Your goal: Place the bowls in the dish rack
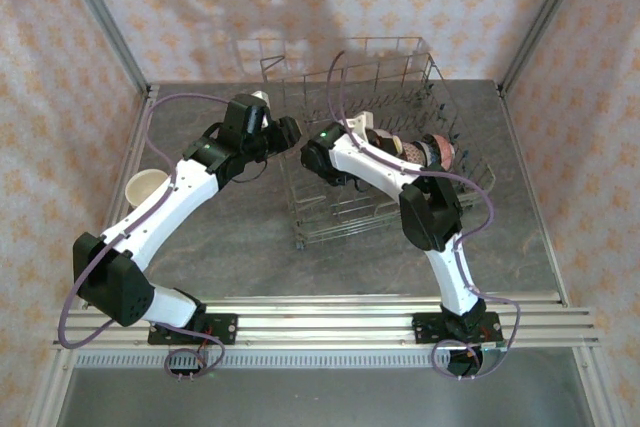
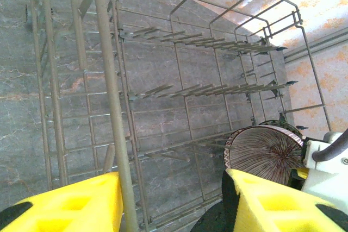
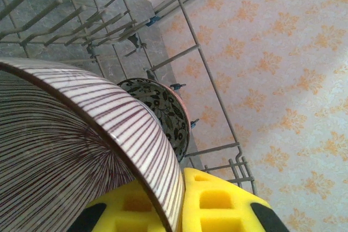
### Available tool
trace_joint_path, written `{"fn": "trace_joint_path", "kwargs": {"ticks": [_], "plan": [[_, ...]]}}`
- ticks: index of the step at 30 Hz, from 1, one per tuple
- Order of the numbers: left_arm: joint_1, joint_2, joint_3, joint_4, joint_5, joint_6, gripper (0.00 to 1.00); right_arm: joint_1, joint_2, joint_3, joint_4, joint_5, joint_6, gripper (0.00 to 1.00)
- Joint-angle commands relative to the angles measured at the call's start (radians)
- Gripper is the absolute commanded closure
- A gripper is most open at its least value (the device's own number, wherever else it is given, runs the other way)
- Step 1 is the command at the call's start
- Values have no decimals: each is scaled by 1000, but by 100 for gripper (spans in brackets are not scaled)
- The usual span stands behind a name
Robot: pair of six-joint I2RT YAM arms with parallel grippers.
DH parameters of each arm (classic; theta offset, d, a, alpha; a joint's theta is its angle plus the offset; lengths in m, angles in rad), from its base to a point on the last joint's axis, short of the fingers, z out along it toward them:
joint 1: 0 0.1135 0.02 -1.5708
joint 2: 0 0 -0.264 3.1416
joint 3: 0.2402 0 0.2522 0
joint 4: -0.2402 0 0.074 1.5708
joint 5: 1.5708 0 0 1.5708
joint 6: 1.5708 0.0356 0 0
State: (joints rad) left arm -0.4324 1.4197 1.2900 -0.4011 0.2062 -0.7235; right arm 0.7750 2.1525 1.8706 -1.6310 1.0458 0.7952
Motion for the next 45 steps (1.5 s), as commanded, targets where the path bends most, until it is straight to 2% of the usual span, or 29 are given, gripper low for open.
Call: {"fn": "trace_joint_path", "kwargs": {"ticks": [1, 25, 45], "plan": [[-5, -24, 37, -8, 13, 30, 49, 11, 79, -59, -153, -185, 18, 100], [-3, -18, 40, -27, 12, 50, 49, 27, 128, -5, -149, -303, 38, 100], [-3, -19, 46, -41, 9, 54, 49, -5, 132, -2, -148, -295, 30, 98]]}}
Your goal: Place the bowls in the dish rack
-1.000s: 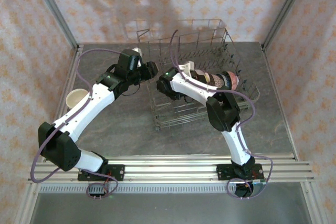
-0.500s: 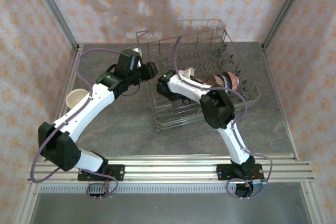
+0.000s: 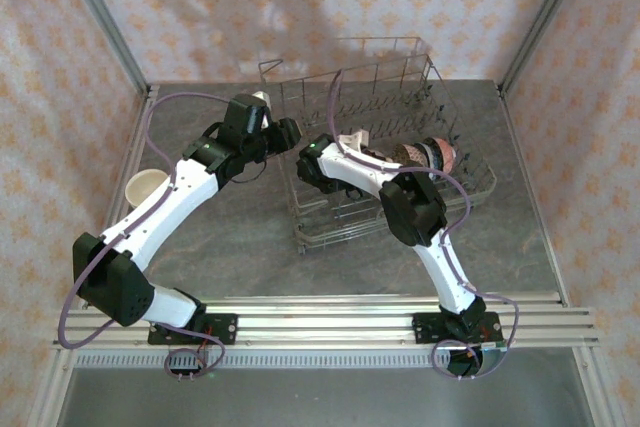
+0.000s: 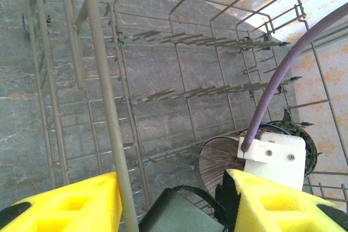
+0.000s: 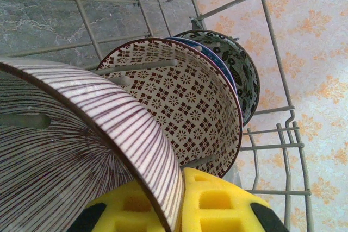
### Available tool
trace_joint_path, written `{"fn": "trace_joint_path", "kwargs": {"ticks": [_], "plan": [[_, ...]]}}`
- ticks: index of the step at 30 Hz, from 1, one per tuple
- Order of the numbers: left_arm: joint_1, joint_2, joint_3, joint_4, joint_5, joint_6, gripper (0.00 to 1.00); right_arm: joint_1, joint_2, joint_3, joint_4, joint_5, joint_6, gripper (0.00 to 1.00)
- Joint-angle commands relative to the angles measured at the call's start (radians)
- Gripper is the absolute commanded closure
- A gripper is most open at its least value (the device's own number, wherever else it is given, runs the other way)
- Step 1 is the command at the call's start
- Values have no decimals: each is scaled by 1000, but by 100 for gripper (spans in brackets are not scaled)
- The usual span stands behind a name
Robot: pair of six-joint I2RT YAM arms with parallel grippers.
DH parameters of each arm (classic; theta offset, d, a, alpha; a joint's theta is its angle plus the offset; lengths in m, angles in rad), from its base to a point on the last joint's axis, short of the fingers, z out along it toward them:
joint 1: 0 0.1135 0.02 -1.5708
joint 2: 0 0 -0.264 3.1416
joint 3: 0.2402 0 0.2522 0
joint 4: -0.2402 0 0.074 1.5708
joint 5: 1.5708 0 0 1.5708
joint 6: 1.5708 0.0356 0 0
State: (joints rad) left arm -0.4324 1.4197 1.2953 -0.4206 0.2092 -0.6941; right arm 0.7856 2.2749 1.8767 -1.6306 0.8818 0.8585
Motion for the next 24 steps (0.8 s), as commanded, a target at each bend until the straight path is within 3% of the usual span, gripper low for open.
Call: {"fn": "trace_joint_path", "kwargs": {"ticks": [1, 4, 8, 24], "plan": [[-3, -19, 44, -25, 6, 27, 49, -17, 11, -1, -149, -129, -43, 91], [-3, -16, 56, -38, 4, 37, 49, -19, 8, 6, -149, -119, -53, 73], [-3, -12, 71, -49, 3, 46, 49, -26, -4, 10, -147, -114, -61, 60], [-3, 15, 134, -102, -13, 71, 48, -19, -80, 72, -146, -86, -136, 39]]}}
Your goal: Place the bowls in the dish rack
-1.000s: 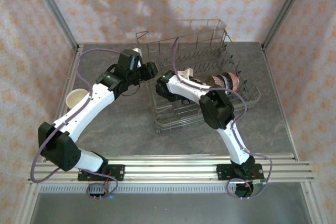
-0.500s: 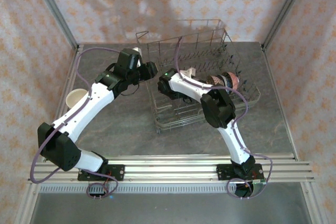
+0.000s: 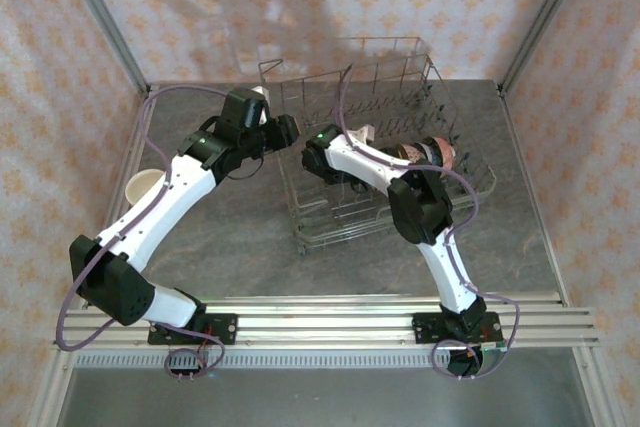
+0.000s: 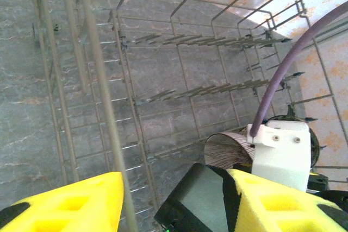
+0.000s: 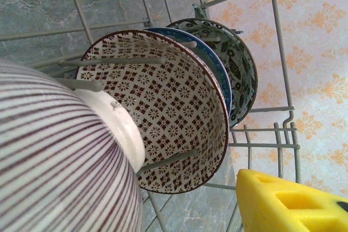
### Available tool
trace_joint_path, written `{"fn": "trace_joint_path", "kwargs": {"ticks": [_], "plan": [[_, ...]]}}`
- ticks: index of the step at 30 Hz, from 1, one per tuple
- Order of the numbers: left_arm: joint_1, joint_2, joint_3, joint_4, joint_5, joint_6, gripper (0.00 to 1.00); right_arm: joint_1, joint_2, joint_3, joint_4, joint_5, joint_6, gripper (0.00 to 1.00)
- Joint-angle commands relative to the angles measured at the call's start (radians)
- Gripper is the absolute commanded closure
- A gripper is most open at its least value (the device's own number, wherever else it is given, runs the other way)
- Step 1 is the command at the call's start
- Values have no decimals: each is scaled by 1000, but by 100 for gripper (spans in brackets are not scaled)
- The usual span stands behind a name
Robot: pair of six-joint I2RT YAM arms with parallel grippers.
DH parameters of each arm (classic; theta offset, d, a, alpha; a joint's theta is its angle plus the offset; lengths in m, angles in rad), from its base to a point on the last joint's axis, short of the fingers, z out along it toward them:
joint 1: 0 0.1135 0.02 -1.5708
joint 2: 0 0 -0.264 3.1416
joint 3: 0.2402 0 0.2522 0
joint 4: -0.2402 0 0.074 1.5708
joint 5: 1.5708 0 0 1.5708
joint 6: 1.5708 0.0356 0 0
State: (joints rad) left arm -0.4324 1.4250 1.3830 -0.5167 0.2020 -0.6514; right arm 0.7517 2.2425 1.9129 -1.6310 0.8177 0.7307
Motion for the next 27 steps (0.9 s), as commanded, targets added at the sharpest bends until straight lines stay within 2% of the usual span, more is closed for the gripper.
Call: {"fn": "trace_joint_path", "kwargs": {"ticks": [1, 20, 27], "plan": [[-3, 9, 49, -9, -7, 29, 48, 17, -49, 41, -143, -20, -17, 39], [-3, 17, 126, -84, -35, 69, 48, 38, -156, 48, 21, -71, -214, 34], [36, 15, 181, -172, -33, 99, 46, 40, -254, 28, 129, -134, -317, 34]]}}
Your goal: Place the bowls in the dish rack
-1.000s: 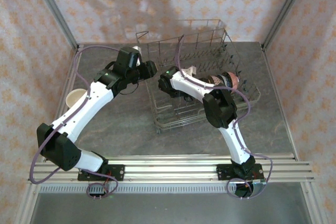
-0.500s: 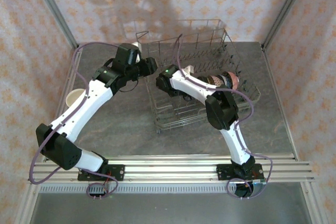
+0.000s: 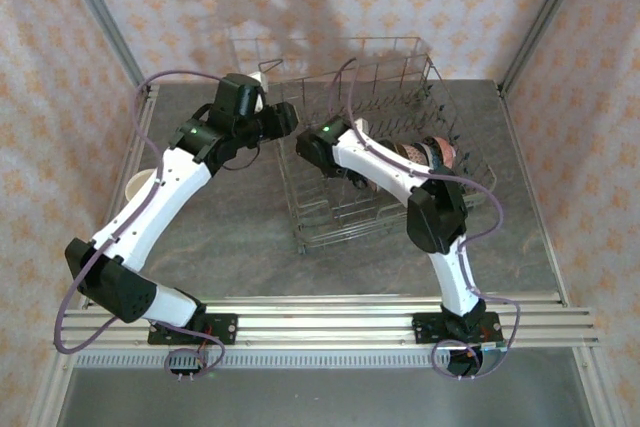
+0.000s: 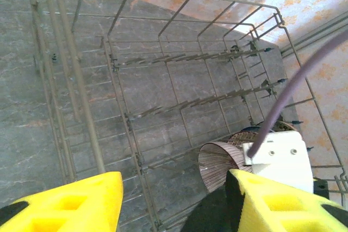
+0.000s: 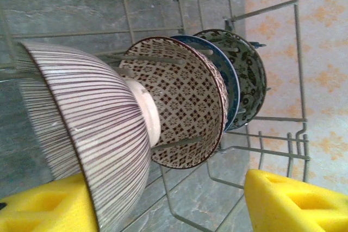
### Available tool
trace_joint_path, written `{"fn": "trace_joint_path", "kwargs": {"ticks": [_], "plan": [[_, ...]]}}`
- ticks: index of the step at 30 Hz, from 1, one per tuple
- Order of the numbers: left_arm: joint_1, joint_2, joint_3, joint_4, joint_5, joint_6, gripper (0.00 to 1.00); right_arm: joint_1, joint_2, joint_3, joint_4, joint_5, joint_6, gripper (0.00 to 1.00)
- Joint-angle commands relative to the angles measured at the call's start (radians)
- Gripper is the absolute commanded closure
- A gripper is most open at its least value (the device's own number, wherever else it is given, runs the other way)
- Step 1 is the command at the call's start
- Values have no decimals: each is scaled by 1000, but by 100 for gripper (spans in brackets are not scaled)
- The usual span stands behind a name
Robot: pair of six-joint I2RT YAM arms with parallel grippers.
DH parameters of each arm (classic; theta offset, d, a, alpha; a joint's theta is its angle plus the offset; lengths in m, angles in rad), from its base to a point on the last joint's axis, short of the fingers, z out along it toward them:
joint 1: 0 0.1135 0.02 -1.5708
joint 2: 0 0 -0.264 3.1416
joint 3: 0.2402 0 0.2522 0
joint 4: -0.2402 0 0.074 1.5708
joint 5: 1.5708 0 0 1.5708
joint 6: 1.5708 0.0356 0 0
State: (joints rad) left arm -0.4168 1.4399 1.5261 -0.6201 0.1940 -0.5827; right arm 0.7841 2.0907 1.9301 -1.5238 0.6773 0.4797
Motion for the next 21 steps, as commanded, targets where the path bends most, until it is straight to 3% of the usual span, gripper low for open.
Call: {"fn": "trace_joint_path", "kwargs": {"ticks": [1, 10, 17, 21], "plan": [[24, -2, 37, -71, -26, 30, 46, 9, -106, 7, 35, -4, -82, 34], [57, -38, 36, -124, -69, 67, 45, 12, -133, 3, 109, -57, -149, 33], [161, -121, 18, -209, -98, 98, 42, 1, -215, 70, 131, -82, -227, 33], [262, -181, -46, -250, -98, 107, 39, -67, -273, 73, 126, -85, -257, 32]]}}
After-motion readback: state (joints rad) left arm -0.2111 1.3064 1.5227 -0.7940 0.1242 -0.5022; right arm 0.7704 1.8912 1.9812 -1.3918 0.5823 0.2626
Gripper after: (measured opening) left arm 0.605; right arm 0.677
